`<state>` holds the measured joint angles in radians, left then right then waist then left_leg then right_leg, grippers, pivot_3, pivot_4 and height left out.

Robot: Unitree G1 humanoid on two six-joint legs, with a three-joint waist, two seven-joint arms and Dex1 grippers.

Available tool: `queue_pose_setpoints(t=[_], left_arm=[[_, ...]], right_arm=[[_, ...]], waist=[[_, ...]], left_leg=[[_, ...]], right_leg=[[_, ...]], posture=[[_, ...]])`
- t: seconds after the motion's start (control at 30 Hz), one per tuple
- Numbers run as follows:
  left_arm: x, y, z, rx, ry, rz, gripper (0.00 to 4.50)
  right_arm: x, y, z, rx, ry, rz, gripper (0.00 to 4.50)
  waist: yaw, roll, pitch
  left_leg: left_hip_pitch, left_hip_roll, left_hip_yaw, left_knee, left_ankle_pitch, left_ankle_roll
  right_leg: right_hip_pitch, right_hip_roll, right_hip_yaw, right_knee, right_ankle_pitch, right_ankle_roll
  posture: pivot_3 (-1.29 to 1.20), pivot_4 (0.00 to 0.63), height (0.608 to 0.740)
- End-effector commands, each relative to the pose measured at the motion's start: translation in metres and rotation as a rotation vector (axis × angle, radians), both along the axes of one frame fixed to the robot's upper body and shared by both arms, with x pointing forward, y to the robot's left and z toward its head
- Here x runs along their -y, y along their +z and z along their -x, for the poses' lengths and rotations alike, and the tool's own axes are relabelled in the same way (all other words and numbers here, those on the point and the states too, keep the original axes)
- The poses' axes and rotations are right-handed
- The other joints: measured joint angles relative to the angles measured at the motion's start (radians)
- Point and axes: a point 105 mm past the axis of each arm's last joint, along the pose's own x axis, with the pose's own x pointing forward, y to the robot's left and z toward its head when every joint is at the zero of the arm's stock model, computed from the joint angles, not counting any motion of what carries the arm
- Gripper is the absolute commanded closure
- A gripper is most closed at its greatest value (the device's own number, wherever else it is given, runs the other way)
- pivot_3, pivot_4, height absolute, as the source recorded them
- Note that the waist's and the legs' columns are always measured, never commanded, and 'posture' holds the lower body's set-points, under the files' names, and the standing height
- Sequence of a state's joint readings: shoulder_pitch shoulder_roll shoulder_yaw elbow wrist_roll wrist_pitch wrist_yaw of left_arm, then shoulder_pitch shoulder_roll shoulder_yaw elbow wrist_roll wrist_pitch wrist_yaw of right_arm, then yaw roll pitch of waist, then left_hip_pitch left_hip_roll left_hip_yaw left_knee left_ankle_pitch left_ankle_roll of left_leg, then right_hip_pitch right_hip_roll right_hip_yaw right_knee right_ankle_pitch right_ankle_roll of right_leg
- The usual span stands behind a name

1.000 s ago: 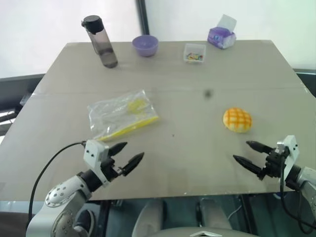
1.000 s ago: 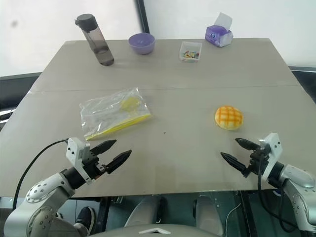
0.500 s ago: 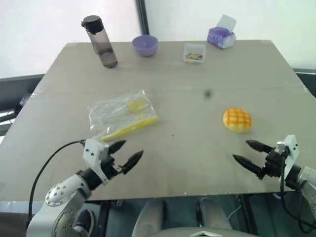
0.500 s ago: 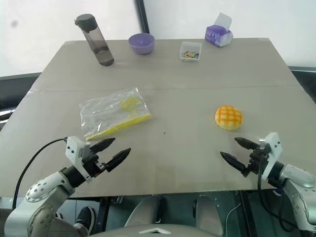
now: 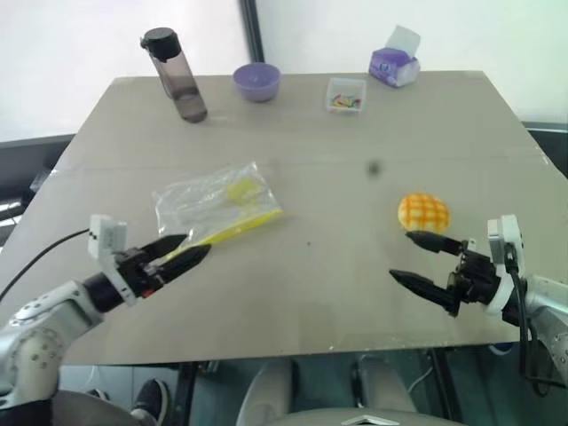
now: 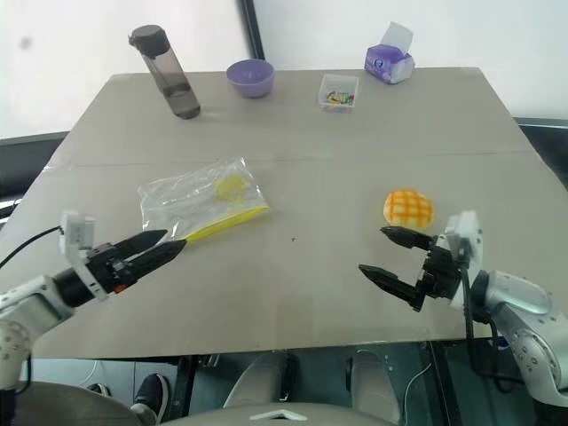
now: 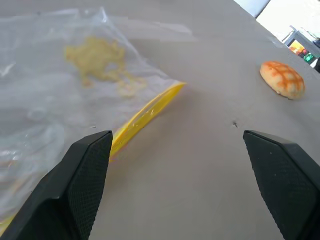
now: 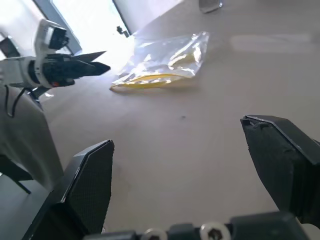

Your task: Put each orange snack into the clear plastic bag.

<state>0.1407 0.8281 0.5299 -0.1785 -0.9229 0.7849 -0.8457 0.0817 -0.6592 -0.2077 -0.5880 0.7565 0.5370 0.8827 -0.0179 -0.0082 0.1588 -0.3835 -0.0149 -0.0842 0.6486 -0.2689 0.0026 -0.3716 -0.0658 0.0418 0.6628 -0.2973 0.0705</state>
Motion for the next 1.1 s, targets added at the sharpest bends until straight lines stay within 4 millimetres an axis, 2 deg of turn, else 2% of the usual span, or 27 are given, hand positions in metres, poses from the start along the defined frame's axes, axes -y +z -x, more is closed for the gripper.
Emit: queue_pose_setpoints(t=[0.03, 0.1, 0.13, 0.23, 0.3, 0.37, 0.47, 0.77, 0.9, 1.0, 1.1], left_arm=[[-0.022, 0.004, 0.002, -0.029, 0.014, 0.030, 0.07], [-0.039, 0.001, -0.007, -0.055, 0.096, 0.063, 0.07], [-0.051, -0.005, -0.016, -0.068, 0.169, 0.092, 0.07], [-0.073, -0.027, -0.040, -0.120, 0.304, 0.122, 0.07], [-0.077, -0.032, -0.052, -0.133, 0.340, 0.120, 0.07], [-0.078, -0.029, -0.060, -0.135, 0.350, 0.168, 0.07], [-0.072, -0.043, -0.063, -0.182, 0.321, 0.146, 0.07], [-0.018, -0.065, -0.079, -0.293, 0.088, 0.161, 0.07], [-0.003, -0.078, -0.082, -0.337, 0.029, 0.117, 0.07], [0.008, -0.085, -0.090, -0.353, 0.019, 0.117, 0.79], [0.022, -0.084, -0.092, -0.367, -0.024, 0.163, 2.13]], right_arm=[[-0.012, 0.022, 0.000, 0.090, 0.026, -0.019, 0.01], [-0.014, 0.031, -0.005, 0.154, 0.009, -0.004, 0.01], [-0.016, 0.034, -0.007, 0.181, 0.011, 0.009, 0.01], [-0.022, 0.037, -0.009, 0.232, 0.038, 0.054, 0.01], [-0.024, 0.034, -0.011, 0.268, 0.049, 0.102, 0.01], [-0.024, 0.033, -0.013, 0.310, 0.041, 0.144, 0.01], [-0.022, 0.035, -0.018, 0.361, 0.010, 0.175, 0.01], [-0.022, 0.033, -0.020, 0.372, -0.005, 0.189, 0.01], [-0.024, 0.034, -0.022, 0.377, -0.010, 0.180, 0.01], [-0.025, 0.035, -0.023, 0.382, -0.019, 0.171, 0.00], [-0.026, 0.035, -0.023, 0.383, -0.026, 0.166, 0.00]], waist=[[0.001, 0.001, 0.001], [0.004, 0.000, 0.001], [0.007, 0.000, 0.001], [0.008, -0.001, 0.001], [0.008, -0.001, 0.001], [0.006, -0.003, 0.001], [0.001, -0.003, 0.001], [0.017, 0.003, -0.002], [0.022, 0.008, -0.006], [0.024, 0.012, -0.008], [0.025, 0.012, -0.009]], left_leg=[[0.000, 0.000, 0.000, 0.000, 0.000, 0.000], [0.000, 0.000, 0.000, 0.000, 0.000, 0.000], [0.000, 0.000, -0.001, 0.000, 0.000, 0.000], [0.000, -0.001, -0.003, 0.001, 0.000, 0.000], [0.000, -0.003, -0.003, 0.001, 0.000, 0.000], [-0.001, -0.005, -0.003, 0.001, 0.000, 0.000], [-0.001, -0.006, -0.002, 0.002, 0.000, -0.001], [-0.001, -0.009, -0.002, 0.004, 0.001, 0.000], [0.000, -0.010, -0.002, 0.005, 0.001, 0.000], [0.002, -0.010, -0.002, 0.005, 0.001, 0.000], [0.002, -0.011, -0.003, 0.006, 0.001, 0.000]], right_leg=[[0.000, 0.000, 0.000, 0.000, 0.000, 0.000], [0.000, 0.000, 0.000, 0.000, 0.000, 0.000], [0.000, 0.000, -0.001, 0.000, 0.000, 0.000], [0.000, 0.000, -0.003, 0.001, 0.000, 0.000], [0.000, 0.000, -0.003, 0.001, 0.000, 0.000], [-0.001, -0.001, -0.003, 0.001, 0.000, 0.000], [-0.002, -0.002, -0.002, 0.001, 0.000, 0.000], [-0.003, -0.005, -0.001, 0.007, 0.000, 0.001], [-0.002, -0.005, -0.001, 0.009, 0.000, 0.001], [0.000, -0.005, -0.001, 0.009, 0.000, 0.001], [0.001, -0.005, -0.002, 0.010, 0.000, 0.001]], posture=[[0.00, 0.150, 0.740], [0.00, 0.150, 0.740], [0.00, 0.150, 0.740], [0.00, 0.150, 0.740], [0.00, 0.150, 0.740], [0.00, 0.150, 0.740], [0.00, 0.150, 0.740], [0.00, 0.150, 0.740], [0.00, 0.150, 0.740], [0.00, 0.150, 0.740], [0.00, 0.150, 0.740]])
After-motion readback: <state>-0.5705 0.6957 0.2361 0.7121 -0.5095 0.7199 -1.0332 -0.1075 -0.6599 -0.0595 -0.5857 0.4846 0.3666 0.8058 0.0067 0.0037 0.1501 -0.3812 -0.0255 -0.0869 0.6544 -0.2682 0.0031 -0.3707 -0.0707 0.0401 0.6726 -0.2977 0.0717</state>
